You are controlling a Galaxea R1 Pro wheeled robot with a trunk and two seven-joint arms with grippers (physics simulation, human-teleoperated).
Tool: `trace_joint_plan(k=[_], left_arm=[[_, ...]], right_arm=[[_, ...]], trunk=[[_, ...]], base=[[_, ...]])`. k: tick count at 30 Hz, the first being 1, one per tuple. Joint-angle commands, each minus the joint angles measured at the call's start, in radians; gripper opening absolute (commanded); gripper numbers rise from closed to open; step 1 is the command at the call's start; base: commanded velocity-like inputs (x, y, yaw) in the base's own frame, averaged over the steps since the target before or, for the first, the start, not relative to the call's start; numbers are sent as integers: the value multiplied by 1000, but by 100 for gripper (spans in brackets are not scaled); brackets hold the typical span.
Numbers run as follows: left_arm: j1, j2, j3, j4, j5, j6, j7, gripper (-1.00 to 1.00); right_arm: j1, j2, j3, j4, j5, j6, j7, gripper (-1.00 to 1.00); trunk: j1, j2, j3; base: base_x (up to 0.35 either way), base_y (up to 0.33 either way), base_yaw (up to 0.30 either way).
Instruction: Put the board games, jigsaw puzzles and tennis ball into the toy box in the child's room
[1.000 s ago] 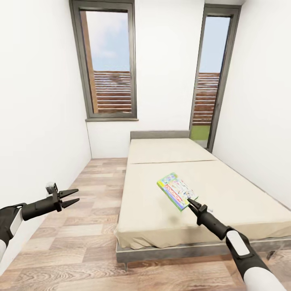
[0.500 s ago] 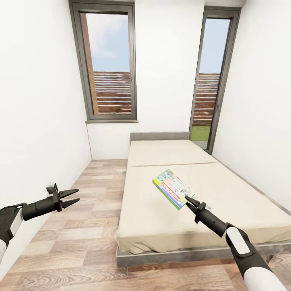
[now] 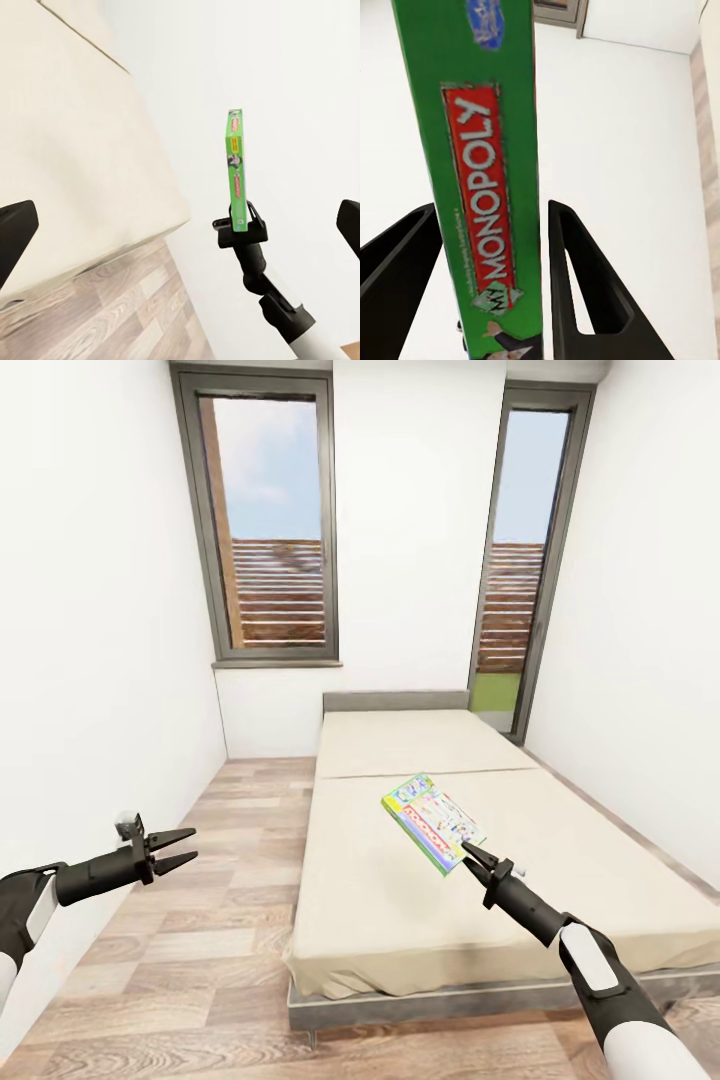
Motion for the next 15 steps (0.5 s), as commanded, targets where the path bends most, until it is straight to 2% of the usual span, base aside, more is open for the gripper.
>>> trace_joint_plan(k=[1,15], left_arm=[[-1,0,0,0,0,11,-3,100],[0,-4,0,0,1,11,-2,100]], right_arm=[[-1,0,-2,0,0,4,2,-100],[-1,-4,-7,0,-12,8,4,-100]], trunk=[[-4,7,2],[-58,105,46]], base=[[0,0,0],[0,0,0]])
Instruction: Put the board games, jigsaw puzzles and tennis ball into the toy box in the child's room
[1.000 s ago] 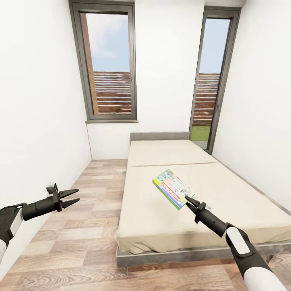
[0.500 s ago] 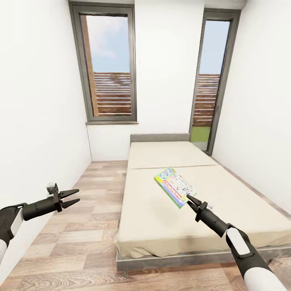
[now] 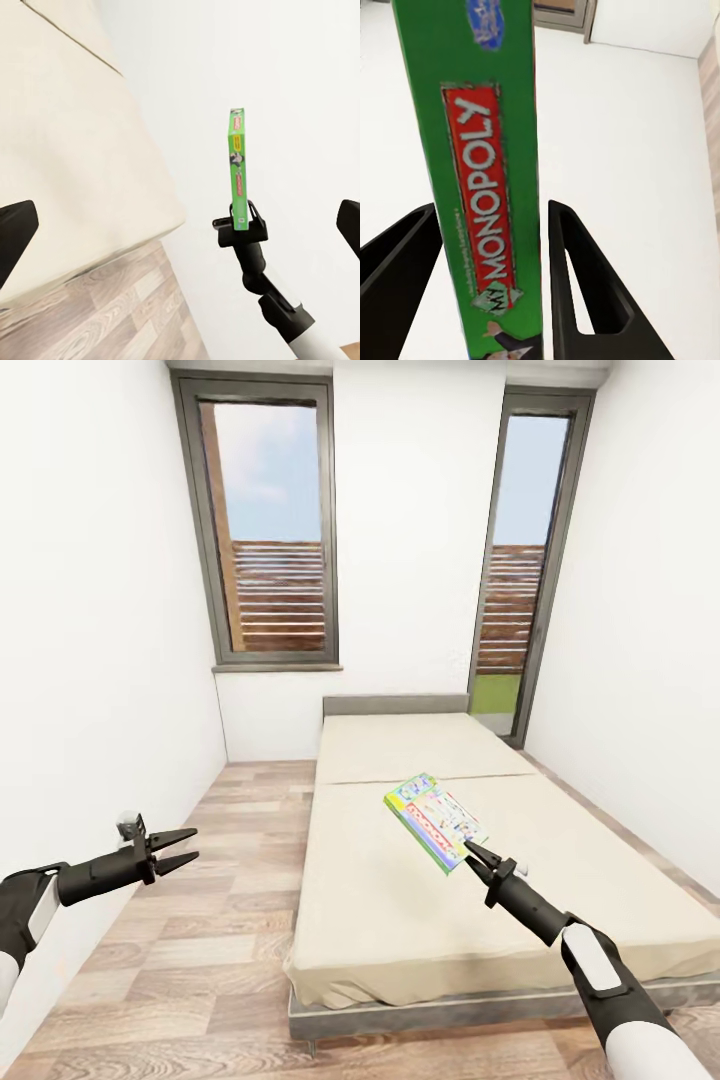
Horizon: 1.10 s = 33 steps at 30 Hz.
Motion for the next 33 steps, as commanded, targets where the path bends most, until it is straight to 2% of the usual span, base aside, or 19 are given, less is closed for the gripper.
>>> trace_joint_plan(k=[1,15,33], left_arm=[[-1,0,0,0,0,11,-3,100],[1,0,0,4,-1,9,-4,100],[4,6,1,5,-1,9,-4,100]], right_arm=[[-1,1,-2,1,2,4,2,-100],[-1,-5,0,-8,14,-4,-13,-100],[-1,2,4,-8,16,-3,-4,-100]], trunk=[[-4,7,2],[-58,105,46],[-127,231,102]], base=[[0,0,0],[0,0,0],[0,0,0]])
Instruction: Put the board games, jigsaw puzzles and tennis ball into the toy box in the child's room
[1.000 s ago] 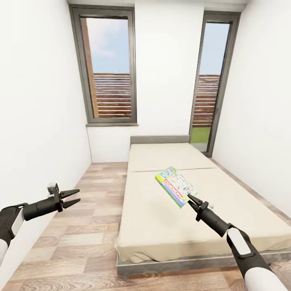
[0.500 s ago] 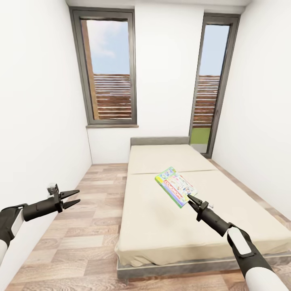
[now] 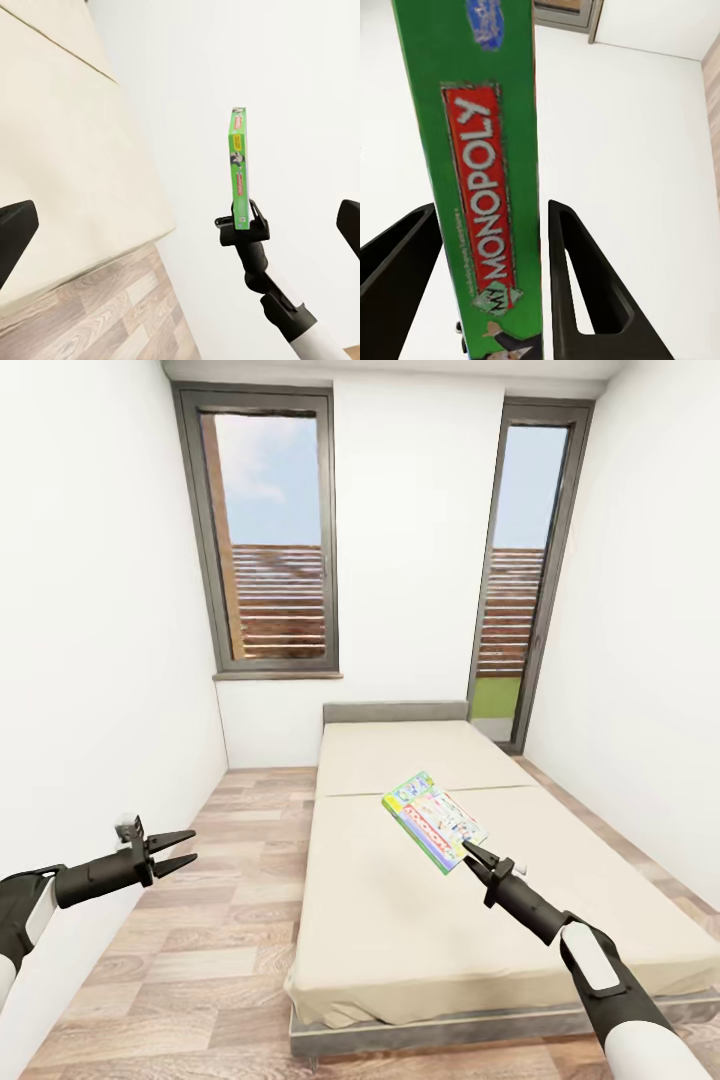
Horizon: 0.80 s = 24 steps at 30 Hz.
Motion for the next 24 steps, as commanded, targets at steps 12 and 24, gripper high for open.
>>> trace_joint_plan(k=[12,24], left_arm=[[-1,0,1,0,0,9,-4,100],[-1,-2,0,0,0,9,-3,100]], right_arm=[[-1,2,0,3,1,3,2,-100],[-1,2,1,5,1,-22,2,-100]], trunk=[[-46,84,37],[-92,168,74]], base=[[0,0,0],[0,0,0]])
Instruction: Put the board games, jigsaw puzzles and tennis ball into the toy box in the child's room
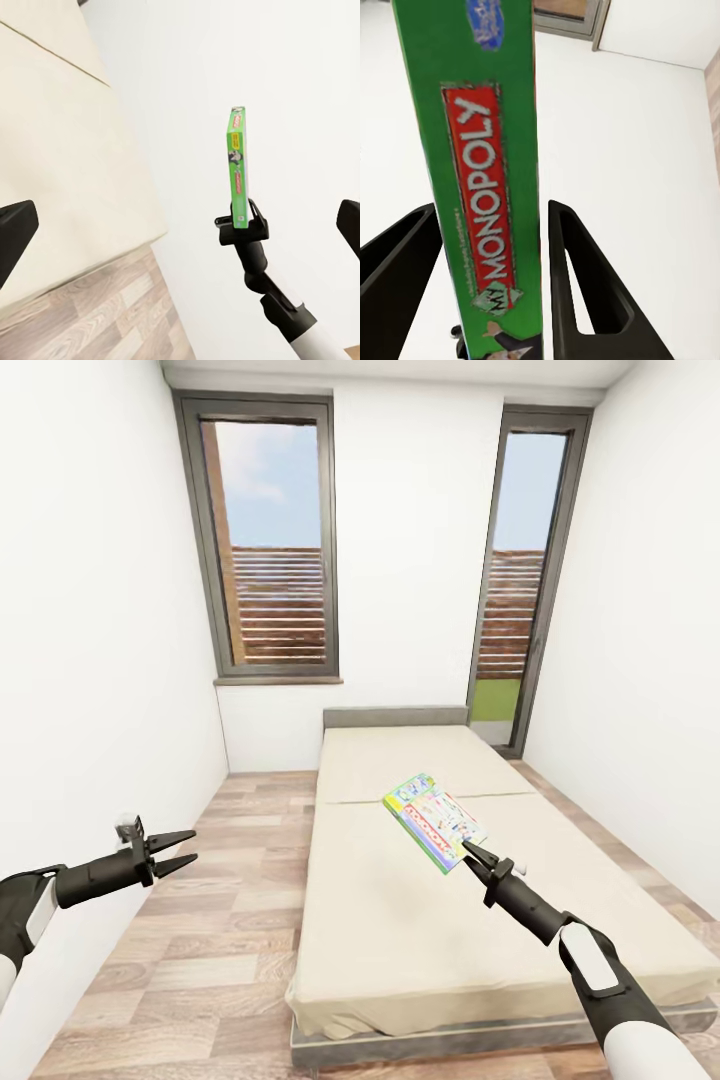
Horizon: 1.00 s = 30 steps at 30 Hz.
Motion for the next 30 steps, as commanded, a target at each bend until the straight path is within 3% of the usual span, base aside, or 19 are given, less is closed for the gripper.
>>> trace_joint_plan(k=[1,19,30], left_arm=[[-1,0,0,0,0,10,-3,100],[-1,-2,-1,0,0,12,-3,100],[-1,-3,-1,0,0,11,-3,100]], right_arm=[[-1,0,-2,1,0,4,1,-100],[-1,0,-1,1,0,0,1,-100],[-1,0,-2,2,1,-1,0,-100]], trunk=[[-4,7,2],[-73,133,58],[-111,203,90]], base=[[0,0,0],[0,0,6],[0,0,220]])
